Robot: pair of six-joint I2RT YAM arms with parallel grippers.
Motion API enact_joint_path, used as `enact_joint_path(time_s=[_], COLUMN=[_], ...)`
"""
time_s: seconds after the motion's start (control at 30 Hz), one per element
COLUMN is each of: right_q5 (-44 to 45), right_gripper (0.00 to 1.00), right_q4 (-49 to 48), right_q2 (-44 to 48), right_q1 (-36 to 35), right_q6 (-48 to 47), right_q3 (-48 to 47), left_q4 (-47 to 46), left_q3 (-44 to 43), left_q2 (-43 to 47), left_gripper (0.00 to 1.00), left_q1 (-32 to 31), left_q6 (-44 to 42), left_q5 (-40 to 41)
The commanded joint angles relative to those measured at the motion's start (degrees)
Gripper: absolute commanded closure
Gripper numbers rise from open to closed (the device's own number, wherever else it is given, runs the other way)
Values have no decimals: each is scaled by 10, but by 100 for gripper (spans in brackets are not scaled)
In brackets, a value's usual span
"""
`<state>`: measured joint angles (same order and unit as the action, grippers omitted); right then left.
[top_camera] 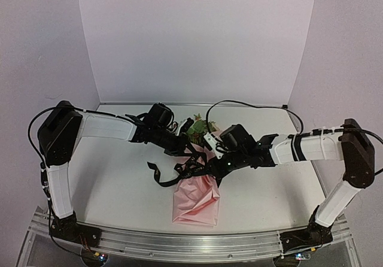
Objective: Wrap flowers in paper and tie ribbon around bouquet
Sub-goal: Cross the half-tied ribbon over the folded bouquet.
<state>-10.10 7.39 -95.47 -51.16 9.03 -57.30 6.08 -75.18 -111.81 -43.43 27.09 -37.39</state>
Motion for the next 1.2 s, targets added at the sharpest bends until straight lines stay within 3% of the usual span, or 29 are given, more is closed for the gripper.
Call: enact_joint_path(time_s=[0.0, 0.1, 0.17, 0.3, 0.5, 0.73, 0.93, 1.17], right_q5=[4, 3, 1, -1, -7, -19, -20, -26], right_gripper=[89, 97, 97, 69, 60, 69, 66, 86], right_q4=[-3, 9, 13, 27, 43, 43, 46, 47], right_q2=[-2, 7, 12, 18, -4, -24, -20, -22], right_q1=[-3, -2, -2, -3, -3, -2, -3, -3], right_q6=[14, 18, 19, 20, 32, 49, 57, 65], right_q3=[-24, -23, -21, -24, -45, -52, -50, -50], left_q4=[-7, -8, -9, -10, -14, -12, -13, -16], left_q3=[-14, -14, -13, -11, -11, -12, -10, -10], left_q2=[5, 5, 5, 6, 5, 5, 5, 6], left_gripper=[100, 100, 100, 100, 100, 100, 100, 100], left_q1=[4, 4, 4, 4, 4, 4, 4, 4], left_q6=[-3, -3, -3, -3, 0, -1, 0, 0], left_q5=[-8, -9, -9, -10, -10, -10, -10, -11])
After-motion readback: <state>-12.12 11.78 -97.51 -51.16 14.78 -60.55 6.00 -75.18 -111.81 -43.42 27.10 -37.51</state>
